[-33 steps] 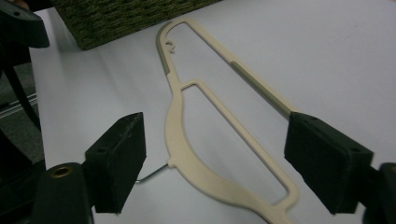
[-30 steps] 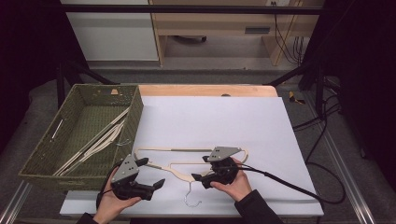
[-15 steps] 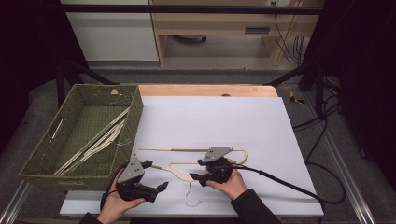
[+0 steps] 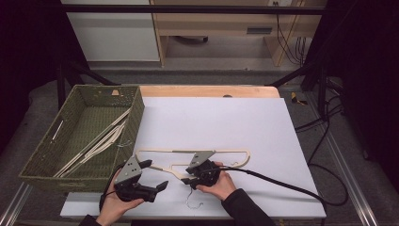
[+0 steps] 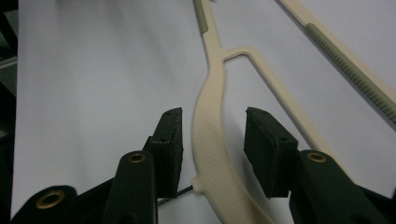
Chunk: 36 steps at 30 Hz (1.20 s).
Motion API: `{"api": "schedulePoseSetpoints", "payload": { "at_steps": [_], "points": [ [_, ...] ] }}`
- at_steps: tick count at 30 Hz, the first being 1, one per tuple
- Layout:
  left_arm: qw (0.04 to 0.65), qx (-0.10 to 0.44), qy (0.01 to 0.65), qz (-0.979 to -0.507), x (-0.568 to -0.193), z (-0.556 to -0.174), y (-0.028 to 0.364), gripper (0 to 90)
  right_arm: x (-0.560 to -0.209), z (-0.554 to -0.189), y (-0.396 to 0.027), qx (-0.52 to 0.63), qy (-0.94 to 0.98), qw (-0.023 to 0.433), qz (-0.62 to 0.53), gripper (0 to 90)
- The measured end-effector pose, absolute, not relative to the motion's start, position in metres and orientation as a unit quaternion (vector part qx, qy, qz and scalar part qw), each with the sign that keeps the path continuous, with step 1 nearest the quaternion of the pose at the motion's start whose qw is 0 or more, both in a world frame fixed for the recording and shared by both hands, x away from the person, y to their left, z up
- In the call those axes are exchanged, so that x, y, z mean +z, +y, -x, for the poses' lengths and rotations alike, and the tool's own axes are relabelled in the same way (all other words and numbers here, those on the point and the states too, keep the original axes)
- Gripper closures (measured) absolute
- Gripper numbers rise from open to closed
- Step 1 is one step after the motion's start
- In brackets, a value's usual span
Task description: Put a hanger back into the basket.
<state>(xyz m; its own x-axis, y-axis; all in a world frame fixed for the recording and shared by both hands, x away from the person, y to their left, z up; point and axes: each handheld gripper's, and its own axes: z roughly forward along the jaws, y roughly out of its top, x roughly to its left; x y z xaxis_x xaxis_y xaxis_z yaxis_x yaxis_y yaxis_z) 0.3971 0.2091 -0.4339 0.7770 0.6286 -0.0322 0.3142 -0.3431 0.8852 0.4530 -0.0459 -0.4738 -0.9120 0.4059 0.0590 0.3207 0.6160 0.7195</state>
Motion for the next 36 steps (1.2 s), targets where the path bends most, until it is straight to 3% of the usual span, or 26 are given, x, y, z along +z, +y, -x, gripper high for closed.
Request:
{"api": "schedulePoseSetpoints", "payload": {
  "at_steps": [15, 30, 36],
  "points": [
    [0.494, 0.160, 0.293, -0.803, -0.434, -0.398, 0.208, 6.4, -0.479, -0.455, -0.042, 0.374, 0.911, 0.054, -0.167, 71.9],
    [0.488, 0.158, 0.290, -0.808, -0.434, -0.399, 0.210, 6.4, -0.466, -0.462, -0.048, 0.377, 0.912, 0.016, -0.162, 72.7],
    [0.460, 0.155, 0.271, -0.831, -0.439, -0.403, 0.204, 6.5, -0.458, -0.460, -0.051, 0.382, 0.911, 0.005, -0.155, 72.7]
  ]
}}
